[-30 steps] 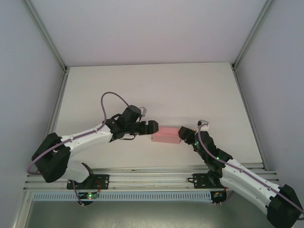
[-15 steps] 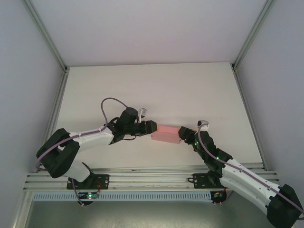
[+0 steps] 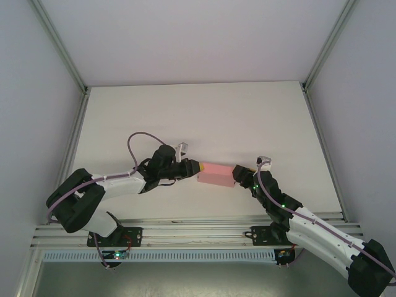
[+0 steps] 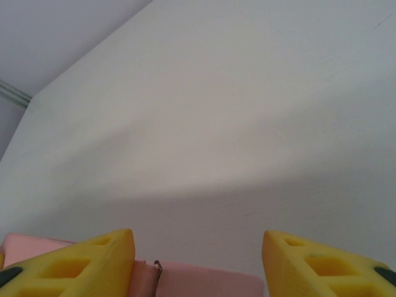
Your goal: Assemble paper box
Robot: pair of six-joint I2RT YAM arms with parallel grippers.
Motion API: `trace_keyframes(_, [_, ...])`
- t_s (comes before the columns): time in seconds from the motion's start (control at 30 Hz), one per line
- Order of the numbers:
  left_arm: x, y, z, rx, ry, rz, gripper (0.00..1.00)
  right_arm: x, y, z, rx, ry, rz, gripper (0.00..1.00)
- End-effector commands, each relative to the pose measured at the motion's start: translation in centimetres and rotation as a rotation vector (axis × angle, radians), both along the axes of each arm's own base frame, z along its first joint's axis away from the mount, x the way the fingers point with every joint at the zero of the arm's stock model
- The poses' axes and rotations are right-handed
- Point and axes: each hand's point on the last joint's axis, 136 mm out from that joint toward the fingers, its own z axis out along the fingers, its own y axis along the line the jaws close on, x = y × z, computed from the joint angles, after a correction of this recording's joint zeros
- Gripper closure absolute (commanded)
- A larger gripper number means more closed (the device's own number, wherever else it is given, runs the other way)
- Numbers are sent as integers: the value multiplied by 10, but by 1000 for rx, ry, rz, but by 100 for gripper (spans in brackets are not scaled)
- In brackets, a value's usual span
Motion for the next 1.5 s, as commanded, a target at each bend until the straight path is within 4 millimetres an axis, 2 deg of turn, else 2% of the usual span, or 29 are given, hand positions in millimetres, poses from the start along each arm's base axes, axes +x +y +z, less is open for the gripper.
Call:
trace_keyframes(0.0, [-13, 11, -41, 48, 124, 12, 100, -43, -26, -86, -245, 258, 61, 46])
trace_keyframes(0.23, [-16, 9, -55, 54, 147, -10, 100, -42, -21, -85, -308, 230, 87, 56])
trace_keyframes(0.37, [-18, 16, -63, 96, 163, 18, 100, -41, -19, -82, -342, 200, 90, 60])
trace_keyframes(0.57, [-20, 11, -68, 99, 198, -6, 100, -36, -14, -74, -399, 117, 97, 65])
trace_keyframes(0.83, [-21, 8, -74, 101, 227, -18, 100, -26, 1, -76, -445, 29, 136, 72])
trace_keyframes(0.93, [-21, 9, -75, 111, 229, -19, 100, -24, 1, -80, -510, 28, 145, 73])
trace_keyframes(1.0, [-21, 11, -77, 127, 228, -14, 100, -23, 4, -78, -514, 8, 156, 79])
trace_keyframes(1.2, [-20, 16, -83, 185, 186, -23, 100, -25, 16, -75, -491, -59, 231, 83])
trace_keyframes(1.27, [-18, 17, -83, 219, 135, -58, 100, -26, 19, -75, -488, -63, 254, 89])
trace_keyframes(1.47, [-20, 16, -75, 259, 33, -136, 100, -26, 20, -71, -474, -87, 256, 98])
